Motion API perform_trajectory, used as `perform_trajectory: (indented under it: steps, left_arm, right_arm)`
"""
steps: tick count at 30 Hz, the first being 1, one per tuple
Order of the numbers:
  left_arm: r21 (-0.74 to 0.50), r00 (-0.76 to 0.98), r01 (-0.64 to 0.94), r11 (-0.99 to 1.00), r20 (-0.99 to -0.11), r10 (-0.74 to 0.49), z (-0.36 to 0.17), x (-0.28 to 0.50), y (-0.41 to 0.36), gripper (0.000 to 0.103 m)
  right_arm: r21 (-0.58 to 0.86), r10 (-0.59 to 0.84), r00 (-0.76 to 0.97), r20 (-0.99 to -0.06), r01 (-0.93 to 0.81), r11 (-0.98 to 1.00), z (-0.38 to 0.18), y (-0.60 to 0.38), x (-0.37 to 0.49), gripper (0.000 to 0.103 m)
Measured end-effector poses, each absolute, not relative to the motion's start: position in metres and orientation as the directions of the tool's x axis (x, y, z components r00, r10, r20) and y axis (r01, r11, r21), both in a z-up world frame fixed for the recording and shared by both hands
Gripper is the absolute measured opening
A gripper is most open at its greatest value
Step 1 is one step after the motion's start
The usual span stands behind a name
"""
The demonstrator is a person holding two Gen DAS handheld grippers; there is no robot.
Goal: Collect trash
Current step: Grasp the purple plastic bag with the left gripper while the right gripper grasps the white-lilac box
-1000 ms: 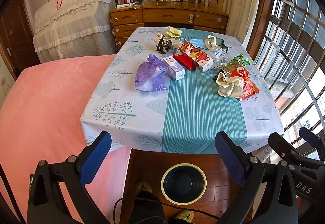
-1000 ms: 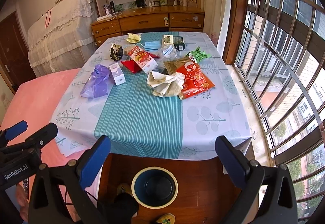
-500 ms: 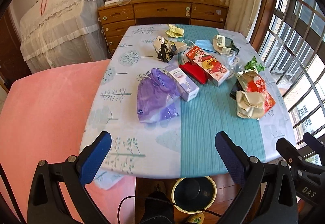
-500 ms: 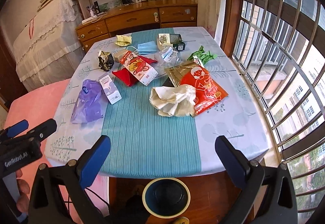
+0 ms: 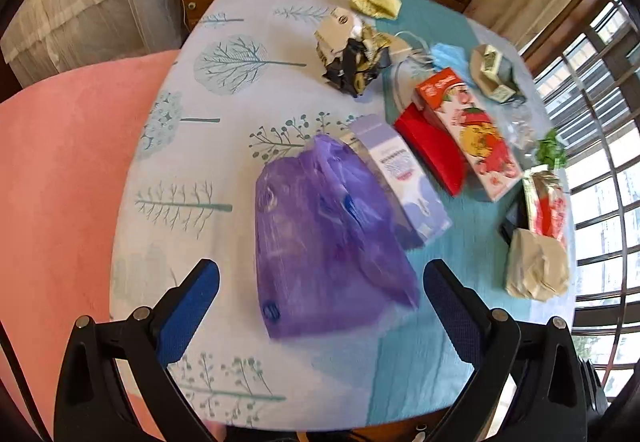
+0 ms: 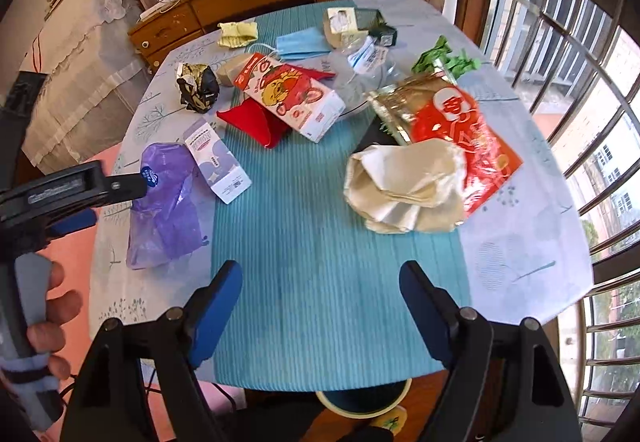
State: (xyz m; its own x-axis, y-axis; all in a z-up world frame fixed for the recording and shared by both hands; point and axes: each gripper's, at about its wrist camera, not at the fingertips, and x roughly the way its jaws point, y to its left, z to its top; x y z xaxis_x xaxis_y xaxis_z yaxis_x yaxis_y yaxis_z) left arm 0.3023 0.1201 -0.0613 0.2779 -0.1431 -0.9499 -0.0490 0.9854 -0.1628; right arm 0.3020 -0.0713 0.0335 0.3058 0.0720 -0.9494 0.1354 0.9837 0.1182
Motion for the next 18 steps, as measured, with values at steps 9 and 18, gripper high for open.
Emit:
perform_trajectory:
  steps: [9, 18]
  left_arm:
    - [-0.102, 0.148, -0.075, 0.992, -0.985, -0.091, -0.116, 0.337, 0.133, 0.1]
    - [-0.062, 0.115, 0.007, 0.998, -0.991, -0.062, -0.129, 0.332, 0.129, 0.07]
  right_arm:
    - [0.131, 0.117, 0.287, -0.951, 0.029, 0.991, 0.026, -0.035, 0.342, 0.078]
    - [0.083, 0.11, 0.259, -0.96, -0.112, 0.99, 0.008, 0.001, 0.394, 0.075]
